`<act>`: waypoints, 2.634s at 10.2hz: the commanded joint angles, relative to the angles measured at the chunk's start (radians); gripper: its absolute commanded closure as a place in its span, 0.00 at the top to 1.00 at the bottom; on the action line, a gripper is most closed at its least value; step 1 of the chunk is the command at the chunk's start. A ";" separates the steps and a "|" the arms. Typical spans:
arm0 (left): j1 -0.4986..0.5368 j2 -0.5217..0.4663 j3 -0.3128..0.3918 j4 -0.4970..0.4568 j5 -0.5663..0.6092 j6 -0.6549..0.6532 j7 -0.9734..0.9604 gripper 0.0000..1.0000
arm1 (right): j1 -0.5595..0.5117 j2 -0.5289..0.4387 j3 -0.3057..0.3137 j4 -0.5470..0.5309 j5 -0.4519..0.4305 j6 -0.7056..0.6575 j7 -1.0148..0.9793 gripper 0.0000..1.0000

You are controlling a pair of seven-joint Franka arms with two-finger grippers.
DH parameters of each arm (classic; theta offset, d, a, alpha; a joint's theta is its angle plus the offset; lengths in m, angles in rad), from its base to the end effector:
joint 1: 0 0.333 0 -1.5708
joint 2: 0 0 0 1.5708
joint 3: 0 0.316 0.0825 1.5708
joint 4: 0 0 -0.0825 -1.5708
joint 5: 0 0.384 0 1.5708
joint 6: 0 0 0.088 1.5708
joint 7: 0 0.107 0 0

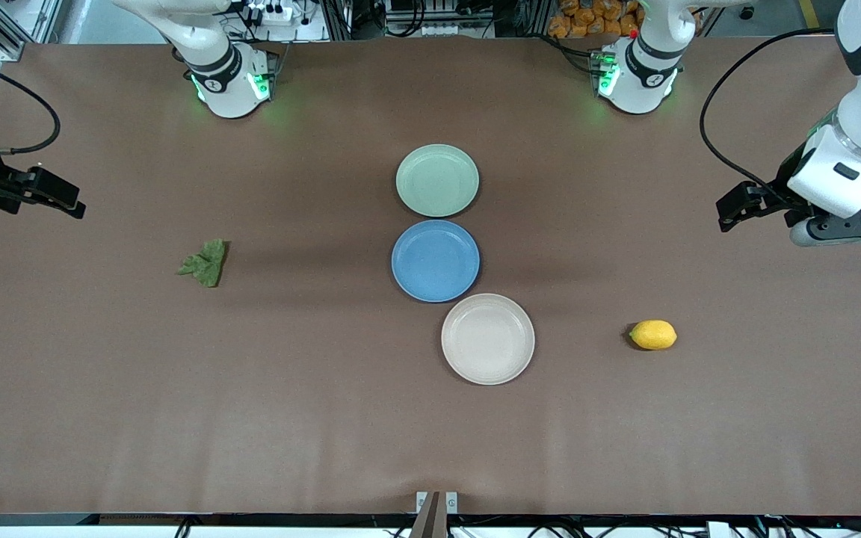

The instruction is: Place lemon and lettuce in plates

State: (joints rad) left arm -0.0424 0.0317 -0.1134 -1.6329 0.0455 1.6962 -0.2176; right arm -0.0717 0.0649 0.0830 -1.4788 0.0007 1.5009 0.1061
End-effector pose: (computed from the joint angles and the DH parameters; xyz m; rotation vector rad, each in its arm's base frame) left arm 0.5677 -0.0838 0.5884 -3.1047 -0.0884 -0.0606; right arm 0.5677 0.0048 0.6253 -3.1338 0.1487 0.0672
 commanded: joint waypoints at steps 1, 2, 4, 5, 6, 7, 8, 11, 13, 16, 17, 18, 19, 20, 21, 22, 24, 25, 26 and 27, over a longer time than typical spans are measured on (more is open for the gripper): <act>0.007 0.008 -0.003 0.018 -0.013 0.000 -0.011 1.00 | -0.014 -0.008 0.007 -0.008 0.012 -0.007 -0.016 1.00; 0.007 0.008 -0.003 0.018 -0.013 0.000 -0.012 1.00 | -0.014 -0.008 0.007 -0.008 0.012 -0.008 -0.016 1.00; 0.007 0.008 -0.005 0.016 -0.012 0.000 -0.011 1.00 | -0.014 -0.008 0.007 -0.008 0.012 -0.008 -0.016 1.00; 0.006 0.008 -0.005 0.016 -0.012 0.000 -0.012 1.00 | -0.014 -0.008 0.007 -0.008 0.012 -0.008 -0.016 1.00; 0.006 0.008 -0.005 0.015 -0.012 0.000 -0.012 1.00 | -0.016 -0.008 0.007 -0.008 0.012 -0.008 -0.016 1.00; 0.006 0.013 -0.005 0.015 -0.012 0.000 -0.012 1.00 | -0.020 -0.008 0.007 -0.008 0.012 -0.008 -0.016 1.00; 0.006 0.014 -0.003 0.016 -0.012 0.000 -0.011 1.00 | -0.020 -0.008 0.007 -0.008 0.012 -0.008 -0.016 1.00; 0.007 0.016 -0.005 0.016 -0.010 0.000 -0.011 1.00 | -0.020 -0.008 0.007 -0.008 0.012 -0.008 -0.016 1.00; 0.006 0.016 -0.005 0.015 -0.010 0.000 -0.011 1.00 | -0.022 -0.008 0.007 -0.008 0.013 -0.011 -0.017 1.00; 0.006 0.020 -0.003 0.016 -0.010 0.000 -0.011 1.00 | -0.023 -0.008 0.007 -0.008 0.013 -0.011 -0.017 1.00; 0.006 0.020 -0.003 0.016 -0.010 0.002 -0.012 1.00 | -0.025 -0.008 0.007 -0.008 0.012 -0.011 -0.017 1.00; 0.006 0.022 -0.005 0.016 -0.010 0.002 -0.012 1.00 | -0.026 -0.008 0.007 -0.008 0.013 -0.013 -0.019 1.00; 0.006 0.022 -0.005 0.015 -0.010 0.002 -0.012 1.00 | -0.028 -0.008 0.007 -0.008 0.013 -0.019 -0.019 1.00; 0.006 0.036 -0.005 0.016 -0.010 0.006 -0.012 1.00 | -0.028 -0.008 0.007 -0.008 0.013 -0.019 -0.019 1.00; 0.004 0.059 -0.003 0.015 -0.010 0.017 -0.012 1.00 | -0.028 -0.008 0.007 -0.008 0.013 -0.019 -0.019 1.00; 0.001 0.085 -0.003 0.015 -0.009 0.034 -0.015 1.00 | -0.028 -0.008 0.007 -0.008 0.013 -0.019 -0.019 1.00; -0.010 0.155 -0.005 0.015 -0.004 0.087 -0.060 1.00 | -0.028 -0.008 0.007 -0.008 0.013 -0.019 -0.019 1.00; -0.013 0.195 -0.005 0.016 -0.003 0.117 -0.084 1.00 | -0.028 -0.008 0.007 -0.008 0.013 -0.019 -0.019 1.00; -0.013 0.224 -0.005 0.016 -0.003 0.150 -0.110 1.00 | -0.028 -0.008 0.007 -0.008 0.013 -0.019 -0.019 1.00; -0.011 0.244 -0.005 0.016 -0.003 0.175 -0.133 1.00 | -0.028 -0.008 0.007 -0.008 0.013 -0.019 -0.019 1.00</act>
State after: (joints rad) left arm -0.0544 0.2475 -0.1157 -1.6354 0.0455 1.8489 -0.3103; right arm -0.0814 0.0654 0.0803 -1.4805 0.0007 1.4852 0.1047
